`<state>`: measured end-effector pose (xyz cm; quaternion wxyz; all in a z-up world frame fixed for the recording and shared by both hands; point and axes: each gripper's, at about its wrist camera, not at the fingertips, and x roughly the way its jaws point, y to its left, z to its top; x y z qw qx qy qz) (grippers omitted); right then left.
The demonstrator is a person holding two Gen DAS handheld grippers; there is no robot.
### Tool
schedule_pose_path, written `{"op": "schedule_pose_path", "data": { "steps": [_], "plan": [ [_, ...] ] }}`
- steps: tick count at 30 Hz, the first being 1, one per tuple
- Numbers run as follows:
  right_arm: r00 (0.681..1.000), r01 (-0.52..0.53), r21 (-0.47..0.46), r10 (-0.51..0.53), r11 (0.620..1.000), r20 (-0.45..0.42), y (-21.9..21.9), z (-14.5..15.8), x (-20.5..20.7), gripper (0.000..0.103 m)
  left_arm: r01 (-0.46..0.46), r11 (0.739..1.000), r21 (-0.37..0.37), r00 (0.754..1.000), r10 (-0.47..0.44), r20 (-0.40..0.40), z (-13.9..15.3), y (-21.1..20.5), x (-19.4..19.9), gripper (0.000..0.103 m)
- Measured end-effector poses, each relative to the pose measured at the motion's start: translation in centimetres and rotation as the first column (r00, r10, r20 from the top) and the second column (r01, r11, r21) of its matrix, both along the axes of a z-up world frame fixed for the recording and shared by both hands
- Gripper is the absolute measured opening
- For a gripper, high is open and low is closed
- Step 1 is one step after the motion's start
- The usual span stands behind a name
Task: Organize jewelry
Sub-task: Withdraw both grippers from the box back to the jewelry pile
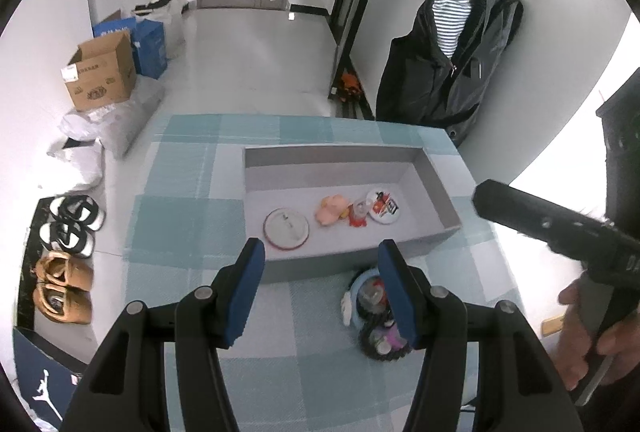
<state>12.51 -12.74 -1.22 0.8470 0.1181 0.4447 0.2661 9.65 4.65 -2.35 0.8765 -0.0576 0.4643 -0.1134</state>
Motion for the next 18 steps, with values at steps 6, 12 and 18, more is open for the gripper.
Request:
{"op": "schedule_pose_path", "data": {
  "steps": [6, 12, 18],
  "plan": [
    [0.999, -0.032, -0.058, 0.032, 0.998, 0.008, 0.1, -0.8, -1.9, 0.085, -0.033, 0.999, 0.042, 0.999, 0.033, 0.007, -0.5, 1.0, -1.9, 0.055],
    [0.999, -0.049, -0.098, 0.048, 0.994, -0.016, 0.0, -2.0, -3.5, 0.086, -0.087, 0.996, 0.029, 0.996, 0.088, -0.026, -1.9, 2.5, -3.0, 0.064],
    [0.997, -0.075, -0.132, 0.072, 0.988, -0.032, 0.5, -3.2, -4.8, 0.086, -0.082, 0.996, 0.032, 0.996, 0.083, -0.033, -2.2, 2.3, -3.8, 0.065]
  ]
}}
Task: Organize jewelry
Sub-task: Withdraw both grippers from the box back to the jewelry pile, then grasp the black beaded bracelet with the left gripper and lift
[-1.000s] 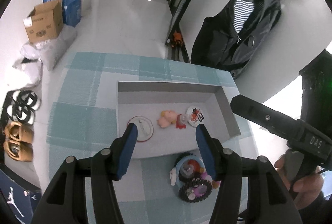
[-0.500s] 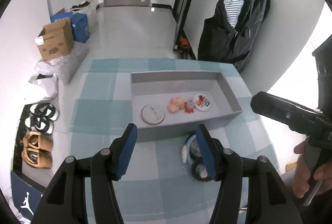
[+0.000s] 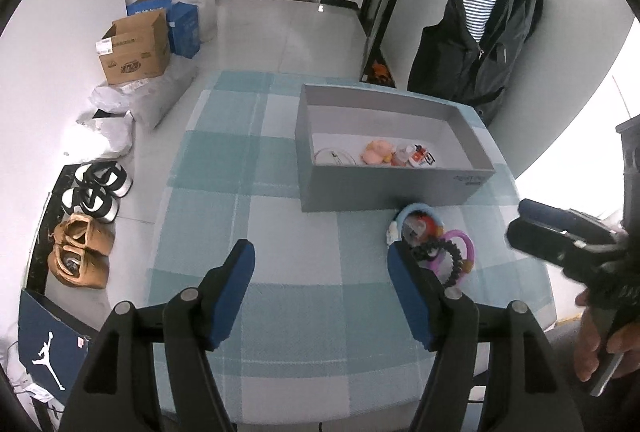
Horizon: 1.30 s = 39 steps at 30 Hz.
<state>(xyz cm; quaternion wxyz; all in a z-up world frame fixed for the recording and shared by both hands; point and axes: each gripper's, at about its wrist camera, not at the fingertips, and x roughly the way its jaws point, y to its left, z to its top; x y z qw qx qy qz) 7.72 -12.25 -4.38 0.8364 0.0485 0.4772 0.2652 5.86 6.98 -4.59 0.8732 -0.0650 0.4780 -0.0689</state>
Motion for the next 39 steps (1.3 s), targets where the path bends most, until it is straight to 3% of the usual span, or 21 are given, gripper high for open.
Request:
{"op": "schedule_pose_path", "data": {
  "steps": [4, 13, 18, 26, 32, 39],
  "plan": [
    [1.000, -0.015, -0.022, 0.015, 1.000, -0.027, 0.3, -1.2, -0.3, 0.086, 0.004, 1.000, -0.025, 1.000, -0.004, -0.019, -0.8, -0.2, -0.1, 0.076],
    [0.997, -0.005, -0.053, 0.002, 0.999, -0.073, -0.2, -2.5, -0.3, 0.086, 0.095, 0.995, -0.011, 0.993, -0.095, -0.065, -2.3, -2.7, -0.4, 0.076],
    [0.993, 0.075, -0.044, -0.079, 0.996, -0.093, -1.8, -2.6, 0.5, 0.086, 0.134, 0.989, -0.067, 0.987, -0.139, -0.077, -2.3, -4.0, -0.5, 0.076],
    [0.978, 0.164, -0.040, -0.168, 0.986, -0.124, -4.0, -2.7, 1.2, 0.086, 0.149, 0.986, -0.078, 0.976, -0.159, -0.147, -3.7, -6.1, 0.7, 0.076],
    [0.975, 0.176, -0.023, -0.178, 0.984, -0.133, -4.4, -2.6, 1.2, 0.086, 0.123, 0.987, -0.101, 0.971, -0.141, -0.193, -4.3, -6.5, 1.5, 0.076],
    [0.976, 0.174, -0.019, -0.175, 0.984, -0.129, -4.7, -2.5, 1.1, 0.086, 0.116, 0.986, -0.119, 0.971, -0.137, -0.195, -4.3, -6.0, 1.7, 0.076]
  ]
}}
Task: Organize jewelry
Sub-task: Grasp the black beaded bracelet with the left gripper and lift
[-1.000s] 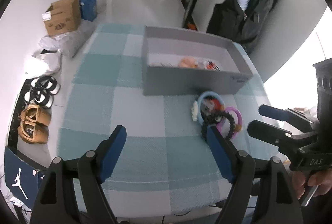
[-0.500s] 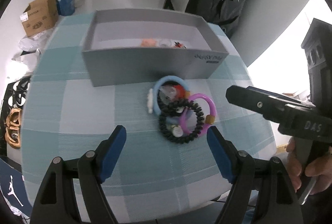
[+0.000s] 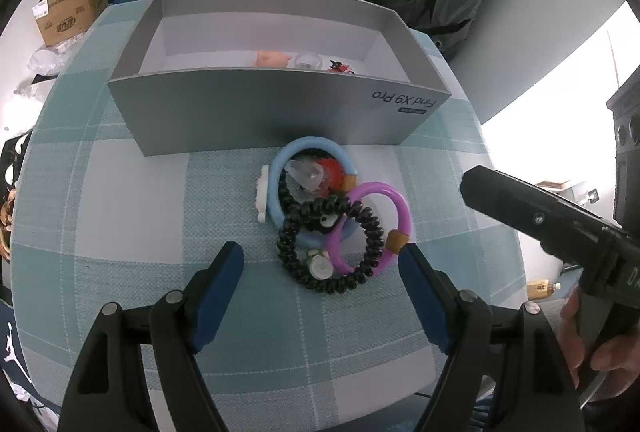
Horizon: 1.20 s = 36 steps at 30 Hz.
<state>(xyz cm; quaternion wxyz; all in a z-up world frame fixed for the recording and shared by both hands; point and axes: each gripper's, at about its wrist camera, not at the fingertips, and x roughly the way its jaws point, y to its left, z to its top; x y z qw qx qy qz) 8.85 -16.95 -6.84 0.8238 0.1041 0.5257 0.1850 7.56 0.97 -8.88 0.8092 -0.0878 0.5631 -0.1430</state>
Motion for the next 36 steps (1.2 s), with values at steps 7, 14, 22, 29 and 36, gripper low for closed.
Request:
{"op": "schedule_pose_path", "data": {
  "steps": [7, 14, 22, 29, 36],
  "plan": [
    [1.000, 0.003, 0.007, -0.003, 1.000, 0.002, 0.0, 0.1, 0.0, 0.086, 0.004, 1.000, -0.013, 1.000, -0.004, -0.010, -0.2, -0.4, 0.4, 0.049],
    [1.000, -0.002, -0.002, 0.002, 1.000, 0.000, 0.3, 0.0, 0.0, 0.086, 0.024, 1.000, -0.021, 1.000, -0.024, -0.003, 0.1, -0.7, 0.2, 0.042],
    [1.000, -0.005, -0.006, 0.005, 1.000, 0.001, 0.5, -0.1, 0.1, 0.086, 0.047, 0.997, -0.058, 0.997, -0.044, 0.056, 1.8, -0.1, -0.8, 0.042],
    [1.000, -0.025, 0.003, 0.025, 1.000, -0.015, 1.3, -0.5, 0.3, 0.086, 0.025, 0.990, -0.135, 0.996, -0.013, 0.088, 3.6, 2.1, -1.4, 0.042],
    [0.997, -0.073, -0.014, 0.072, 0.997, -0.026, 2.9, -1.2, 0.0, 0.085, -0.047, 0.978, -0.205, 0.987, 0.077, 0.138, 6.1, 5.7, -1.3, 0.042]
  ]
}}
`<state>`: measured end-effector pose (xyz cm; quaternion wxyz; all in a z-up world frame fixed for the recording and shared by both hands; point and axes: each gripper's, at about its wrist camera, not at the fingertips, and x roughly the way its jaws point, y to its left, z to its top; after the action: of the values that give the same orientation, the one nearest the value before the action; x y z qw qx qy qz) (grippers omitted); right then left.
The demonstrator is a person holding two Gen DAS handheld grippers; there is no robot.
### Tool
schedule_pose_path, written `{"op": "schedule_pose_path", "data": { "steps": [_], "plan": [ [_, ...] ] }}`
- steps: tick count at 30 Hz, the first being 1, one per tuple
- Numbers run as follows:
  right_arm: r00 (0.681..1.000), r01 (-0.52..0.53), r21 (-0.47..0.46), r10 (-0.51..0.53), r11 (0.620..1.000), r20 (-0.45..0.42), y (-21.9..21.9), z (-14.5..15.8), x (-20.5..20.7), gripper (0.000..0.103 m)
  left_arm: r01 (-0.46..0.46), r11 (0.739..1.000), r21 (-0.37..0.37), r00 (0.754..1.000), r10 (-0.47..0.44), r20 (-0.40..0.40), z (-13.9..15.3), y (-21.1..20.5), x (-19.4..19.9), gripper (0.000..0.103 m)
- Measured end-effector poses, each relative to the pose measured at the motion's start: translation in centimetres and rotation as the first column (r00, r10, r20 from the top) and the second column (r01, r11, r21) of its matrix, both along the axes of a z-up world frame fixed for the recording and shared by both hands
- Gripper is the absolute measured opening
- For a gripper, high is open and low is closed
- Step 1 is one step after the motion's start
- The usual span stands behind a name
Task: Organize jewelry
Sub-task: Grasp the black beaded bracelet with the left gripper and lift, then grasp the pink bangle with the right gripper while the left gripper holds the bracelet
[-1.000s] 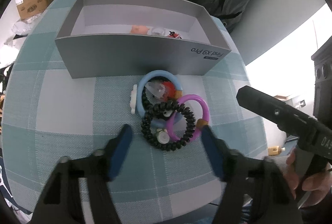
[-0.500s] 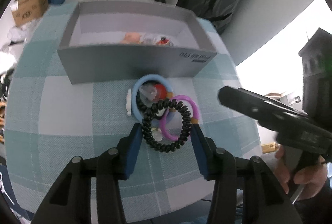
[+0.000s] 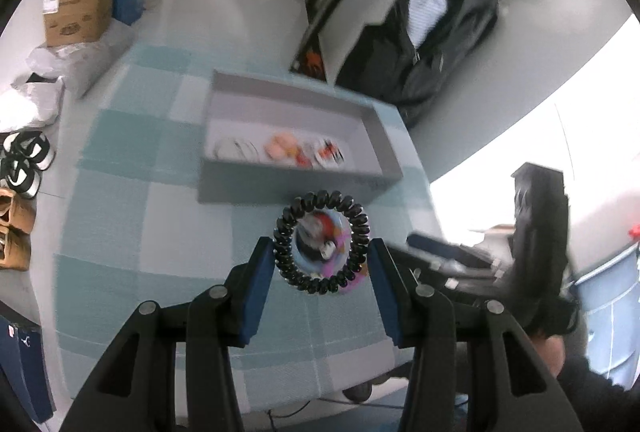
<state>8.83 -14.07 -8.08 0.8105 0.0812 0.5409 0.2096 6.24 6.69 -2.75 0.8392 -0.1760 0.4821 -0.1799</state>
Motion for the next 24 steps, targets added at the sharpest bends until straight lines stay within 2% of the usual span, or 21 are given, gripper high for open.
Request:
{"op": "schedule_pose_path", "data": {
  "steps": [3, 11, 17, 22, 24],
  "plan": [
    [1.000, -0.028, -0.007, 0.028, 1.000, -0.008, 1.1, -0.5, -0.3, 0.085, -0.034, 0.999, -0.007, 0.999, 0.034, 0.031, 1.0, 1.0, 0.3, 0.042],
    [0.995, -0.102, -0.065, 0.102, 0.993, -0.003, 4.1, -1.5, -1.1, 0.082, -0.085, 0.996, -0.032, 0.996, 0.086, 0.028, 1.0, 2.1, 0.8, 0.042],
    [0.998, -0.068, -0.096, 0.068, 0.993, 0.002, 4.9, -1.7, -1.1, 0.076, -0.080, 0.997, -0.021, 0.996, 0.081, 0.022, 0.9, 2.5, 0.6, 0.042],
    [0.995, -0.079, -0.175, 0.088, 0.981, 0.043, 6.4, -1.7, -1.4, 0.067, -0.086, 0.996, -0.022, 0.996, 0.086, 0.027, 1.0, 2.8, 0.4, 0.042],
    [0.994, -0.084, -0.193, 0.096, 0.978, 0.054, 6.5, -1.6, -1.4, 0.059, -0.092, 0.995, -0.023, 0.995, 0.093, 0.029, 1.1, 3.0, 0.4, 0.042]
  ]
}}
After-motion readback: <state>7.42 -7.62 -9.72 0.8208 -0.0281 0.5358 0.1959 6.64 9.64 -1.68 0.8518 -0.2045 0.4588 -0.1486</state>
